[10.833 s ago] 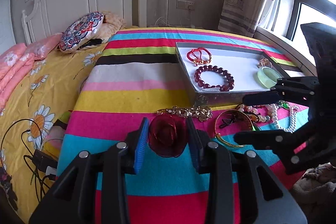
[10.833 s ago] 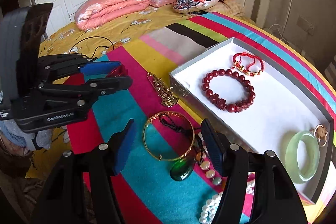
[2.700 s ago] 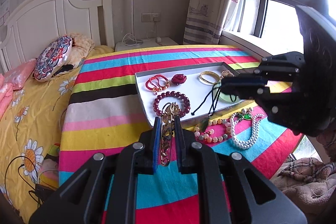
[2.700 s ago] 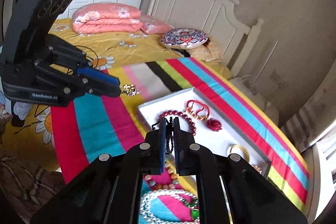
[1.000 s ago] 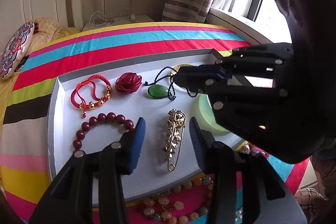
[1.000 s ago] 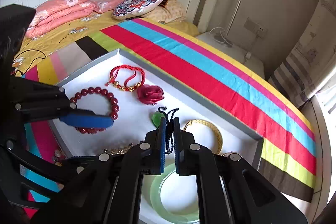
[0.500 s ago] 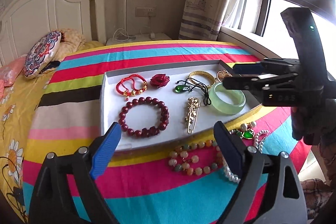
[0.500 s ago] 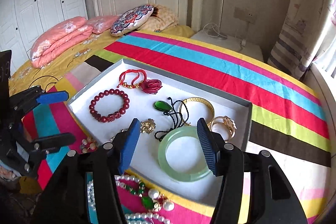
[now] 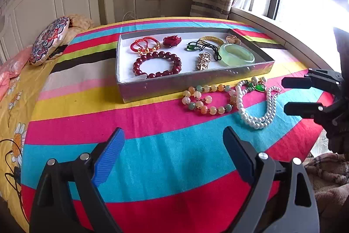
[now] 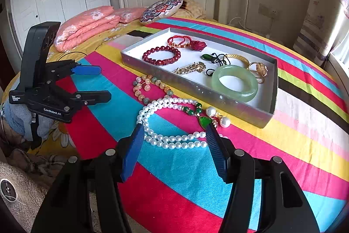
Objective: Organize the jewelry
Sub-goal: 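Open both grippers and withdraw them from the tray, then grasp the agate bead bracelet with the left gripper while the right gripper grasps the pearl necklace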
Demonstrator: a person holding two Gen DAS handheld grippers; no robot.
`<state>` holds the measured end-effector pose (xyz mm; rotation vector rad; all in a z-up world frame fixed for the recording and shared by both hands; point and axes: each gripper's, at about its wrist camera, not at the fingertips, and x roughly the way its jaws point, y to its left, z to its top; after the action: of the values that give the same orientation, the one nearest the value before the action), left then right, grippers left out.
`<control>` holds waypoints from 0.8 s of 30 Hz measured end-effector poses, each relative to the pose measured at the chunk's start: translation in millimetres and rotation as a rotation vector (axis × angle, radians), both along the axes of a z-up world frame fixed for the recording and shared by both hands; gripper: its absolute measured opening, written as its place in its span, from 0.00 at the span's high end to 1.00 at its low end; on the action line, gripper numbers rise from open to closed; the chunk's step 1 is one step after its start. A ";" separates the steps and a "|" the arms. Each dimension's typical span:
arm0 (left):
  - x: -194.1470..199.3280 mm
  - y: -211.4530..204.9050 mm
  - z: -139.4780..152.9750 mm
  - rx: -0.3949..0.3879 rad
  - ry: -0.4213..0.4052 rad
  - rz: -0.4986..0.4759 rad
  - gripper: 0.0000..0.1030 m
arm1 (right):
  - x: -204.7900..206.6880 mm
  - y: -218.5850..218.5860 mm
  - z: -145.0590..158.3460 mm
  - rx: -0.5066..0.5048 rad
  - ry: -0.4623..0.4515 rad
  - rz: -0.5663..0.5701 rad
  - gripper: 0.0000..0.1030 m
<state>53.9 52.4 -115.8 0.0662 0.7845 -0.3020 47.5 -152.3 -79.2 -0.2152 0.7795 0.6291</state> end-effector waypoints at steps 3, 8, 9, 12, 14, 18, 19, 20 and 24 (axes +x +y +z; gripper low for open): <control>4.0 -6.5 -0.6 -0.001 0.007 0.002 0.12 | -0.2 2.2 0.0 0.023 -0.002 0.005 0.45; 11.6 -6.5 -4.8 0.018 0.013 0.058 0.12 | -1.4 11.5 -5.4 0.040 0.022 0.048 0.45; 13.4 -4.3 -6.0 0.021 0.015 0.071 0.12 | -1.2 13.8 -7.5 0.041 0.032 0.055 0.45; 16.9 2.4 -10.0 0.030 0.019 0.105 0.12 | 0.5 24.4 -13.1 0.015 0.044 0.074 0.45; 18.0 5.2 -10.3 0.015 0.025 0.112 0.12 | 1.5 33.2 -14.7 -0.001 0.043 0.095 0.45; 15.5 3.4 -8.0 0.039 0.009 0.111 0.12 | 3.2 53.3 -26.0 -0.091 0.050 0.119 0.45; 14.7 3.7 -7.7 0.038 0.008 0.109 0.12 | 1.2 55.9 -26.2 -0.096 0.034 0.127 0.46; 14.4 3.7 -7.5 0.035 0.007 0.106 0.12 | 0.1 57.3 -26.3 -0.095 0.035 0.136 0.48; 18.5 -0.4 -6.7 0.020 0.020 0.093 0.12 | -9.1 58.6 -25.0 -0.104 0.014 0.179 0.77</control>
<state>72.4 52.0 -122.5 0.0456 0.8079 -0.2067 38.4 -93.7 -104.2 -0.3794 0.8130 0.7602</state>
